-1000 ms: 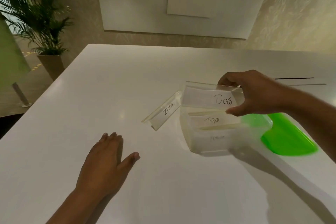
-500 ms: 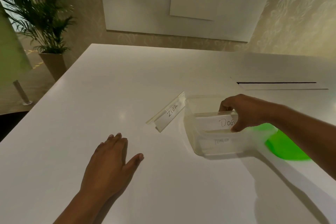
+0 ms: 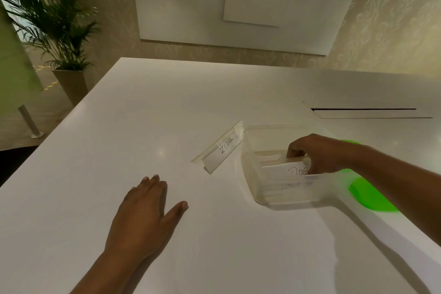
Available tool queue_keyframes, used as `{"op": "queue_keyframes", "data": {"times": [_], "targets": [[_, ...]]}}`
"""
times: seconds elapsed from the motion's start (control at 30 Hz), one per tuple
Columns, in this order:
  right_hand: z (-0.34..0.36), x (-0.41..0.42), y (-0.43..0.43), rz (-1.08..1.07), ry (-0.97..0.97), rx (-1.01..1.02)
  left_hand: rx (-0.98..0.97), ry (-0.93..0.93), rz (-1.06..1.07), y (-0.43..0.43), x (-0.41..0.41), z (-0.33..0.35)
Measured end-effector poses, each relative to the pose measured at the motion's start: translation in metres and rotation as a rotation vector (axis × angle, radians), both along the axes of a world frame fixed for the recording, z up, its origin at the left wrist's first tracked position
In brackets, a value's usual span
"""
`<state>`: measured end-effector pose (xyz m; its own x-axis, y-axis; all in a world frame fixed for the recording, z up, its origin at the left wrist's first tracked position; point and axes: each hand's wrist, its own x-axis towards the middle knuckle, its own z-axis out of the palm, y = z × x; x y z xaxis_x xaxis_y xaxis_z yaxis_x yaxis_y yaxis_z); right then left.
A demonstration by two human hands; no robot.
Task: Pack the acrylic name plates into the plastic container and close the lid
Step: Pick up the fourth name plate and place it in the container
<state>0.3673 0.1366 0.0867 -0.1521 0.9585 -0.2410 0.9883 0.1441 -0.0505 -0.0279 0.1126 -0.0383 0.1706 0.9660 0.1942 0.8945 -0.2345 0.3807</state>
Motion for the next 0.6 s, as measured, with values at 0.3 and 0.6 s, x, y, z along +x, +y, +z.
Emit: {"op": "queue_keyframes", "data": {"times": [0.3,0.6], "targets": [[-0.0024,0.0061,0.0033,-0.004,0.075,-0.030,-0.001,0.002,0.005,-0.0009,0.0004,0.0016],[-0.0030,0.0085,0.0022,0.007,0.097,-0.005,-0.008,0.002,0.003,-0.0016,0.0002,0.0020]]}}
